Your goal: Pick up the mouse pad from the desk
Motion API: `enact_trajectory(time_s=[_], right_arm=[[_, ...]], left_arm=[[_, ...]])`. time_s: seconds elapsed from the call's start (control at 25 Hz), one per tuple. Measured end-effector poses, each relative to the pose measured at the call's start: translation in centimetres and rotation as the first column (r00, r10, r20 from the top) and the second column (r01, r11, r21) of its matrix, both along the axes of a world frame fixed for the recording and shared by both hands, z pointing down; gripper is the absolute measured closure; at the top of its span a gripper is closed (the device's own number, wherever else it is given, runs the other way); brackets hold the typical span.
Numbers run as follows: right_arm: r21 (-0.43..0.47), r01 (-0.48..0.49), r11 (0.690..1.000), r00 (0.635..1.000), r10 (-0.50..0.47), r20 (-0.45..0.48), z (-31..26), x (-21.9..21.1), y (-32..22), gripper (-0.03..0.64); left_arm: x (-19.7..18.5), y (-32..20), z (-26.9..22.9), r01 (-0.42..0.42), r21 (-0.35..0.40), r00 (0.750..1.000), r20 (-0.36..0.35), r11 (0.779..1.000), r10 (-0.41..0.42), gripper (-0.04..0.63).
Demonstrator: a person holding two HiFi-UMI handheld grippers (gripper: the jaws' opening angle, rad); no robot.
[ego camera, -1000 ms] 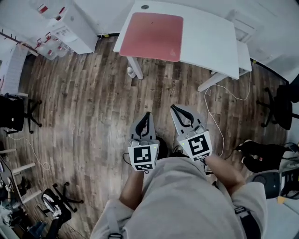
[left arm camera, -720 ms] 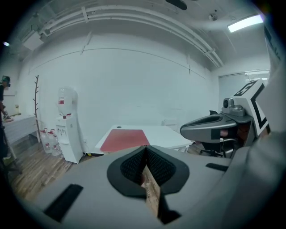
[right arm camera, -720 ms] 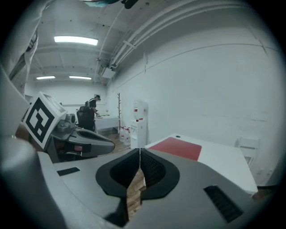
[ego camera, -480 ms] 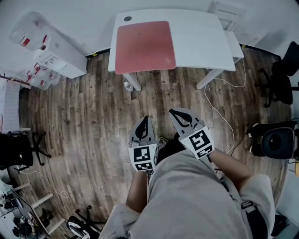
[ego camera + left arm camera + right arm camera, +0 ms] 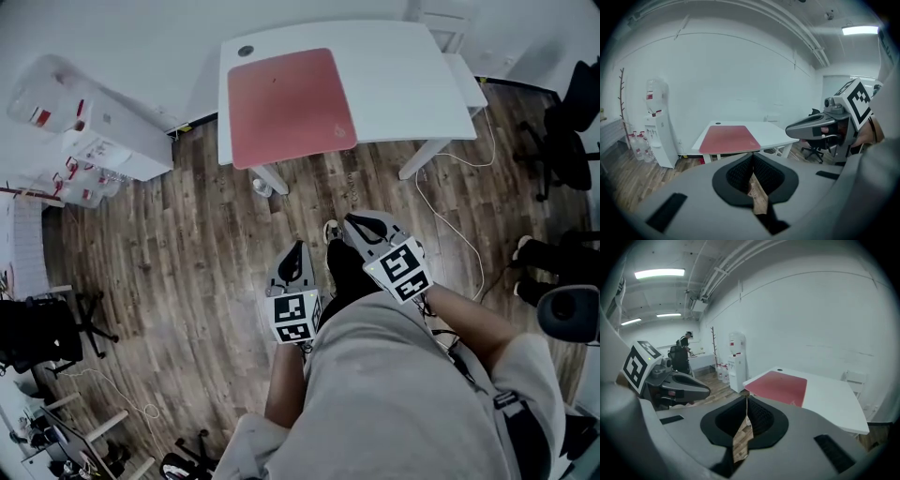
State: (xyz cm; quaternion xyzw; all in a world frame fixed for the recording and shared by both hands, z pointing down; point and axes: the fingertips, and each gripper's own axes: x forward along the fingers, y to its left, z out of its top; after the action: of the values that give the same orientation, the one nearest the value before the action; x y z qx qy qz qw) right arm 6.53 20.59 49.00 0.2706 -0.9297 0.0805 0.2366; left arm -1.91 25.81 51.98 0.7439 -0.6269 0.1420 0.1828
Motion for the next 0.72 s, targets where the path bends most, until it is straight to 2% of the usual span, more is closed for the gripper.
enact_trajectory(time_s=[0.2,0.32,0.52,0.68,0.72], right_arm=[[0.028,0.009,1.000,0.999,-0.007,-0.045,0.3,-3.3,-3.4,0.575],[0.052,0.031,0.998,0.995,-0.026,-0.093,0.6,-4.8,-5.7,0.575],[0.108,0.068,0.992,0.981,-0.046,-0.187,1.0,-4.7,-10.4,0.575],[0.124,0.051,0.991,0.970,-0.019,-0.242,3.3,-5.1,-14.4,0.575],[0.125,0.047,0.991,0.967,-0.014,-0.256,3.9,-5.0,-15.2,0.575]], left_arm=[[-3.2,-2.7,-0.3,-0.025,-0.003,0.999,0.041,1.000,0.025,0.584],[-5.9,-4.9,0.6,0.003,-0.031,0.999,0.050,0.999,-0.002,0.583],[-7.5,-8.7,2.5,0.015,-0.079,1.000,0.004,0.997,-0.015,0.584],[-9.2,-12.2,5.1,-0.022,-0.153,0.994,0.100,0.988,0.038,0.584],[-9.5,-13.1,5.6,-0.034,-0.165,0.993,0.106,0.986,0.052,0.584]])
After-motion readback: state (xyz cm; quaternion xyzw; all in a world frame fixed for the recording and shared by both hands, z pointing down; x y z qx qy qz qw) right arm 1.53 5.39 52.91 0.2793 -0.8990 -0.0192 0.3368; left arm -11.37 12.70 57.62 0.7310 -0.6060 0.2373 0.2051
